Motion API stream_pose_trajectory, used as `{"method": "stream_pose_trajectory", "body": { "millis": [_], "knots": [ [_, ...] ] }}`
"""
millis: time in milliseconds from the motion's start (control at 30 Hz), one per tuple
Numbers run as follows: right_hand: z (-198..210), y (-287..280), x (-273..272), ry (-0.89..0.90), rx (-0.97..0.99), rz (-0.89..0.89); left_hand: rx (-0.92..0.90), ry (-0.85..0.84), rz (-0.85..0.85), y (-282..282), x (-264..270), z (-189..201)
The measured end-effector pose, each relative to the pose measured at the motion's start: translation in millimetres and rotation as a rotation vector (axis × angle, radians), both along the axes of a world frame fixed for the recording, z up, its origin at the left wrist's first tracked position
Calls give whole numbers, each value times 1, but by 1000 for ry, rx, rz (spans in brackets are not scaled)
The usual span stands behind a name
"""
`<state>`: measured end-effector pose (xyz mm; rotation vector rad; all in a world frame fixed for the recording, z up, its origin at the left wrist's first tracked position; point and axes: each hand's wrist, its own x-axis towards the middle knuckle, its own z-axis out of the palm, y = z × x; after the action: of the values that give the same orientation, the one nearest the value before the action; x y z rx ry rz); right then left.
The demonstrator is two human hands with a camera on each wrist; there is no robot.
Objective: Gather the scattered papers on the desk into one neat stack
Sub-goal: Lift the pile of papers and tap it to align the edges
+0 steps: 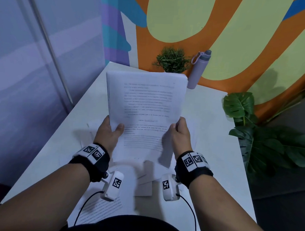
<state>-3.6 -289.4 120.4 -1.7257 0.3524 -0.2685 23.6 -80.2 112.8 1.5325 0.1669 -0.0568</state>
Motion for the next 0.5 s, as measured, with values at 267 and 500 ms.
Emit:
{"method": "stream_pose_trajectory", "body": {
  "millis": [267,500],
  "knots": [
    [-18,5,-14,204,248,39,-145,470,-100,25,7,-72],
    [-25,7,-10,410,360,-38,-57,314,-111,13,-11,-30]
  ]
}}
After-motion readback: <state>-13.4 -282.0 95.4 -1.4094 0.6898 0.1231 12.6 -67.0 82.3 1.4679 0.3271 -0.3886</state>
